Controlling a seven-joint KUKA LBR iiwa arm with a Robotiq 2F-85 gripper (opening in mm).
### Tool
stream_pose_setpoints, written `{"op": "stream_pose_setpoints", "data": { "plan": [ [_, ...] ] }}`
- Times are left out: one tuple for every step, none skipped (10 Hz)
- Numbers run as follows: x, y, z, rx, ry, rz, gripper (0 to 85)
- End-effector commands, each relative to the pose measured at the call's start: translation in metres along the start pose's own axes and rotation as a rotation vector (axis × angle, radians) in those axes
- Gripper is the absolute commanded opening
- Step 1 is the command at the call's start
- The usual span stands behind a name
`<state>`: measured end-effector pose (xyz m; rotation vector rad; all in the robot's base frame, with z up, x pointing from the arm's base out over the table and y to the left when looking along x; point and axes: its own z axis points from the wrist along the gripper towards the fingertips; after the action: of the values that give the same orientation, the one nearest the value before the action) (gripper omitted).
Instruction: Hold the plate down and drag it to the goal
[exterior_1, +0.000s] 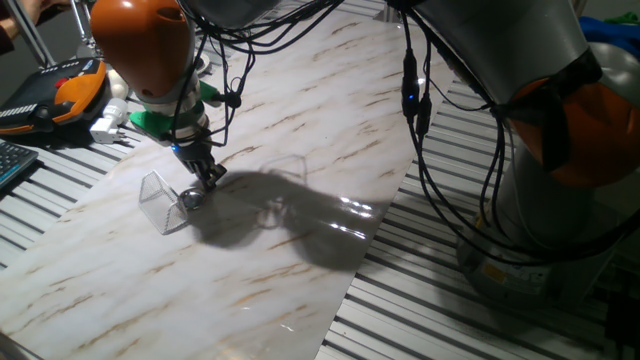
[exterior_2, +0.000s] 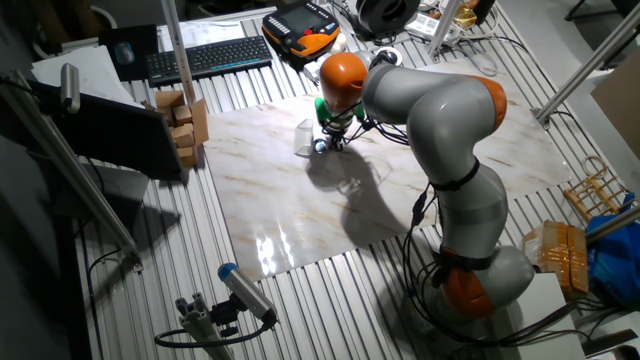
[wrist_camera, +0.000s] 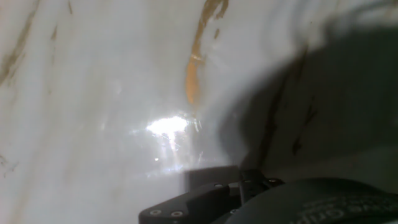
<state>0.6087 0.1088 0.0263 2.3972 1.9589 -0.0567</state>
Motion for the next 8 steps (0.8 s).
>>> {"op": "stream_pose_setpoints", "data": {
  "plan": [
    [0.0,0.0,0.0,0.004,-0.001,0.005,0.0],
    [0.0,0.0,0.0,0.009,0.006,0.017,0.0],
    [0.001,0.0,0.001,0.01,0.01,0.026,0.0],
    [0.003,0.0,0.001,0.012,0.012,0.032,0.0],
    [0.005,0.0,0.0,0.017,0.012,0.038,0.0],
    [0.008,-0.001,0.0,0.021,0.012,0.046,0.0],
    [0.01,-0.001,-0.001,0.025,0.013,0.05,0.0],
    [0.012,-0.001,-0.001,0.026,0.016,0.053,0.0]
  ]
}}
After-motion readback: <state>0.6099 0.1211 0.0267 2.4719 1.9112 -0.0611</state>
